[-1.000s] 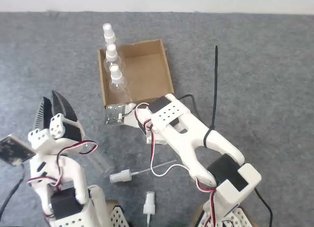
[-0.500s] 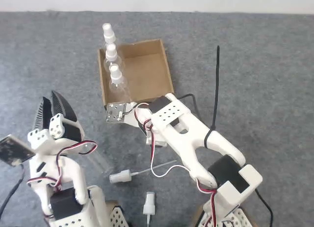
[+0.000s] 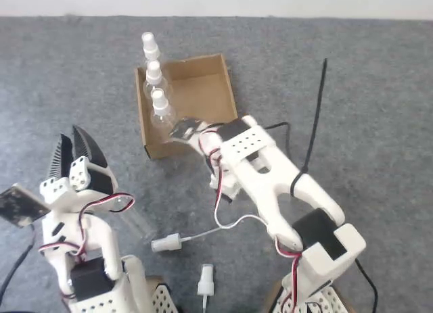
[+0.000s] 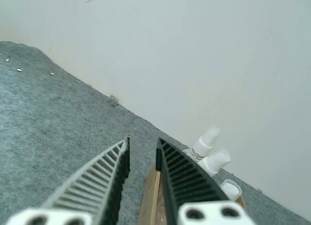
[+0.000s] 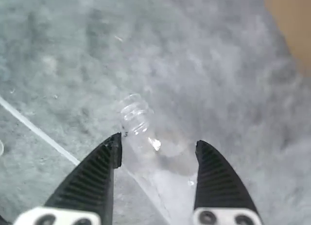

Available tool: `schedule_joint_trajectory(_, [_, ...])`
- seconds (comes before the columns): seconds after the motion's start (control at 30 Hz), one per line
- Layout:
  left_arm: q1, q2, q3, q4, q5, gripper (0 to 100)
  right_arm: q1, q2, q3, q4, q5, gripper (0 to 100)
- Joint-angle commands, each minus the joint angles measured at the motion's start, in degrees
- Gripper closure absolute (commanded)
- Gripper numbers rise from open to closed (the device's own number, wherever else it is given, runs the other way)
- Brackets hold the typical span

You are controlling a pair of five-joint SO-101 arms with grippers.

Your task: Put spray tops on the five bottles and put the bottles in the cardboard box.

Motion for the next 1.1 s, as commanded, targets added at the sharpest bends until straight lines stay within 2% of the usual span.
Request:
schedule_joint_trajectory(0.0, [-0.4, -0.9, -0.5, -1.8, -0.4, 92, 3.6, -1.5, -3.4, 1.4, -7.7, 92.6])
schedule_joint_trajectory(0.27, [-0.4, -0.9, -0.4, -1.8, -0.4, 92, 8.9, -1.5, -3.3, 1.4, -21.7, 92.5])
schedule_joint_trajectory(0.47, [-0.4, -0.9, -0.3, -1.8, -0.4, 92, 18.1, -1.5, -3.3, 3.1, -28.8, 92.4])
schedule_joint_trajectory(0.6, [-0.4, -0.9, -0.3, -1.8, -0.4, 92, 24.4, -1.5, -3.3, 5.8, -28.8, 92.4])
schedule_joint_trajectory(0.73, [-0.2, -0.9, -0.3, -1.7, -0.4, 92, 27.7, -1.5, -3.3, 6.0, -27.3, 91.5])
schedule_joint_trajectory(0.93, [-0.2, -0.9, -0.3, -1.6, -0.4, 92, 25.5, -1.5, -3.6, 10.2, -18.6, 72.9])
schedule_joint_trajectory(1.07, [-0.1, -0.9, -0.3, -1.6, -0.4, 92, 24.2, -1.5, -3.6, 9.9, -11.3, 74.2])
